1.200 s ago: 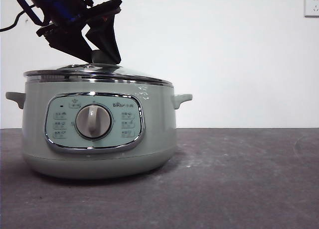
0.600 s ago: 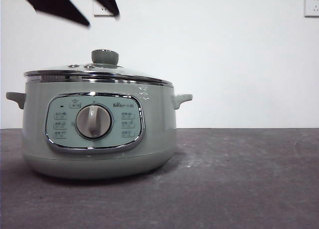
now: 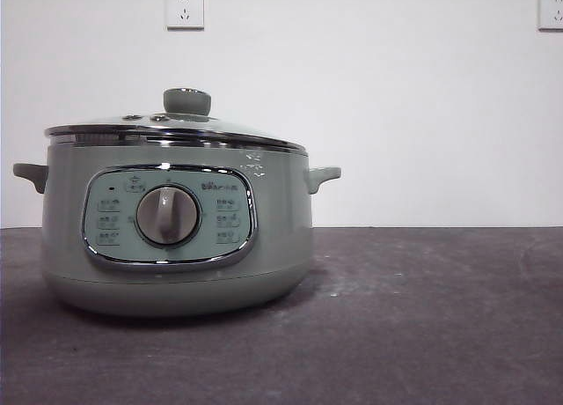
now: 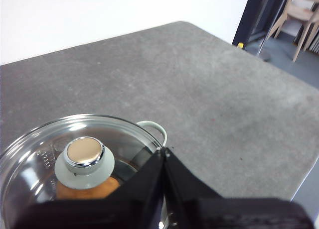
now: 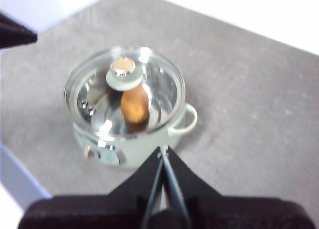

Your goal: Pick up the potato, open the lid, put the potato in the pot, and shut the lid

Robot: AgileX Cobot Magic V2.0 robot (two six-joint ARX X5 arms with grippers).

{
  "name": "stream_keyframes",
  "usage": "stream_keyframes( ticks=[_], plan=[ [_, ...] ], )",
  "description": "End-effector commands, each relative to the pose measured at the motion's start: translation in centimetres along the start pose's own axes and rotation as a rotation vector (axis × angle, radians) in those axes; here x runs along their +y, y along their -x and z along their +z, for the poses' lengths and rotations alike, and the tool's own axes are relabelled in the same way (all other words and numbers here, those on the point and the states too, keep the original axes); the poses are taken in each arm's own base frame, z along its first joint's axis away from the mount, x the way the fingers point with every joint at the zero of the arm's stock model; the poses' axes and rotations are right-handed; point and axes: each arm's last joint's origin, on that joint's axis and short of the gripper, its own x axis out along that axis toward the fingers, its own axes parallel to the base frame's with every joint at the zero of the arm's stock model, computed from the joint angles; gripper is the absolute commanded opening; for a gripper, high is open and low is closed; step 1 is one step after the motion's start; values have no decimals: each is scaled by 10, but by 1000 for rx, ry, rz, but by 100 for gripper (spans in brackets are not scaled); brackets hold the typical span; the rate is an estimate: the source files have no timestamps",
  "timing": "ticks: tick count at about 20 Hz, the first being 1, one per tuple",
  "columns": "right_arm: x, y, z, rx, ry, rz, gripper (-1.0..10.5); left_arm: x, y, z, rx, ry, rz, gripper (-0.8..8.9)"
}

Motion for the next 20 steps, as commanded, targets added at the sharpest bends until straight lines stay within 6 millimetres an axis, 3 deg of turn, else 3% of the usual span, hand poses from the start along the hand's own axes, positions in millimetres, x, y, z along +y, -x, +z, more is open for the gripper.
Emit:
stream_keyframes(
  ticks=[1,6,12,17,20],
  plan=[
    [1,-20,-23,-35,-29,-1,-12,-6,-3,-5,15,-66,68,-8],
    [3,-60,-78,-112,-63,-50,-12,-28,-14,-19,18,-179,85,-8],
    [4,-84,-118,-132,-101,-57,-12,-40,-44,-68,22,-202,14,-8],
    [4,-94,-135,-83,-107,-75,-12,-42,-59,-108,29,-131,-19,-8],
    [5,-97,-137,-65,-114,-75,-10,-43,-60,-115,47,-123,-28,-8]
  ],
)
